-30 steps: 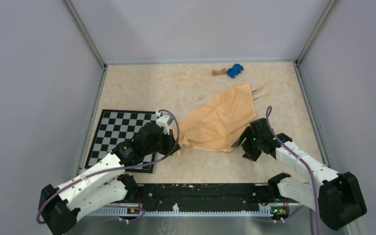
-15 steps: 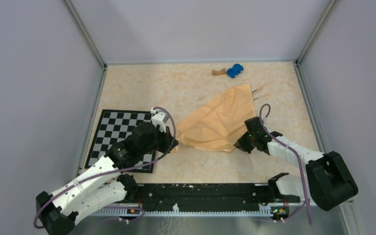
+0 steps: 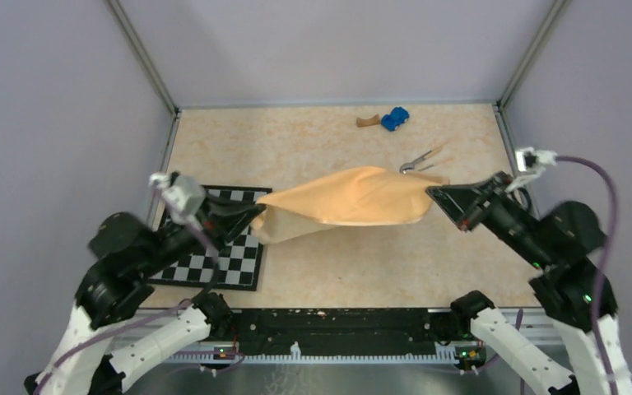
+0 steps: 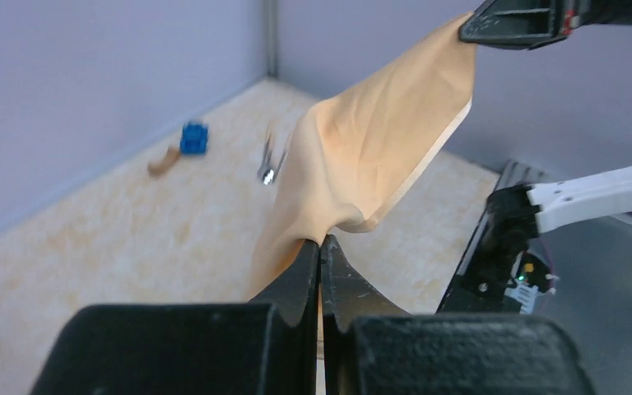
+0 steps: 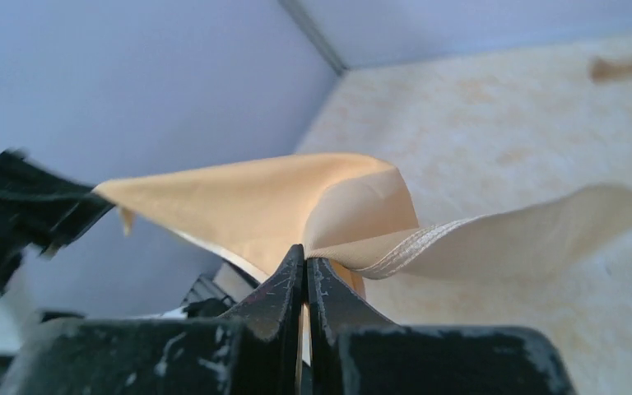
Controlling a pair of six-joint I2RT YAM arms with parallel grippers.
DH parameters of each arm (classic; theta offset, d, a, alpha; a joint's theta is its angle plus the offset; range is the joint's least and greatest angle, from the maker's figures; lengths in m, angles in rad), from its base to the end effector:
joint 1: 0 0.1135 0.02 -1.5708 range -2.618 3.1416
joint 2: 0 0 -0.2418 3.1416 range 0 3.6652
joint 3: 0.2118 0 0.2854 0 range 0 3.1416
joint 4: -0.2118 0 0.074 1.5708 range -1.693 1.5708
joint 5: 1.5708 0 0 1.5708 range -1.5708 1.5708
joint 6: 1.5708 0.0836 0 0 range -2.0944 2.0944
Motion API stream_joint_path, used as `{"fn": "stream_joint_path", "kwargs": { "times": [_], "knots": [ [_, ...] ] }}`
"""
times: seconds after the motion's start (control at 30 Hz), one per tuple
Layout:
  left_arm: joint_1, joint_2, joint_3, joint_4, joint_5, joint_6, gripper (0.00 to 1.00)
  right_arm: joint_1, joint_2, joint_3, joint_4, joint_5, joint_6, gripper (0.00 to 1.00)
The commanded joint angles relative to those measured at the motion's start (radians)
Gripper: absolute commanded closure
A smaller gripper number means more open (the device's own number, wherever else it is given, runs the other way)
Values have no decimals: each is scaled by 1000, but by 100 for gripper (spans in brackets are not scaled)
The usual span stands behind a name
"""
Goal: Fold the napkin into a case and place the utensils inside
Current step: Flatten out the crumpled napkin at the center of the board.
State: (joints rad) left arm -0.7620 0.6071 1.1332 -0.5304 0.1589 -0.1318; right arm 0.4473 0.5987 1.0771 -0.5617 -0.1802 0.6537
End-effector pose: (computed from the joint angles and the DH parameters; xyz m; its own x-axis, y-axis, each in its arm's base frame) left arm 0.1277 -0.1401 0.4428 -0.1077 -0.0766 -0.9912 0.7888 0.6002 -0.1321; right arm 0.1703 0.0983 0.4185 -0.4163 0.4639 -0.7820 -0.4200 0.6647 0.6179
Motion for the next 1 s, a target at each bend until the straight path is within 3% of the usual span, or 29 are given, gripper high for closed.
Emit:
{"fn": "stream_joint_path", "kwargs": {
  "times": [0.0,0.1,0.23,0.33,0.47,0.6,0.7,0.83,0.97],
  "knots": [
    [-2,-105,170,-24,310,143,100,10,-93,134,-79,-342,-125,100],
    [0,-132,244,-23,364,111,100,7,-154,195,-59,-428,-78,100],
    [0,-105,248,-21,249,65,100,6,-200,212,-51,-288,-21,100],
    [0,-4,203,-21,48,32,100,7,-177,175,-126,-22,21,100],
    [0,183,140,-17,-358,-99,100,7,-26,163,-348,474,46,100],
    [7,440,157,-15,-583,-99,100,5,166,81,-293,714,-19,100],
    [86,645,179,15,-570,-80,100,-41,304,-11,-98,729,-84,100],
    [233,895,194,130,-420,-65,100,-240,528,-132,156,505,-127,100],
    [278,1174,302,205,-449,-6,100,-326,814,-120,356,286,-190,100]
  ]
}}
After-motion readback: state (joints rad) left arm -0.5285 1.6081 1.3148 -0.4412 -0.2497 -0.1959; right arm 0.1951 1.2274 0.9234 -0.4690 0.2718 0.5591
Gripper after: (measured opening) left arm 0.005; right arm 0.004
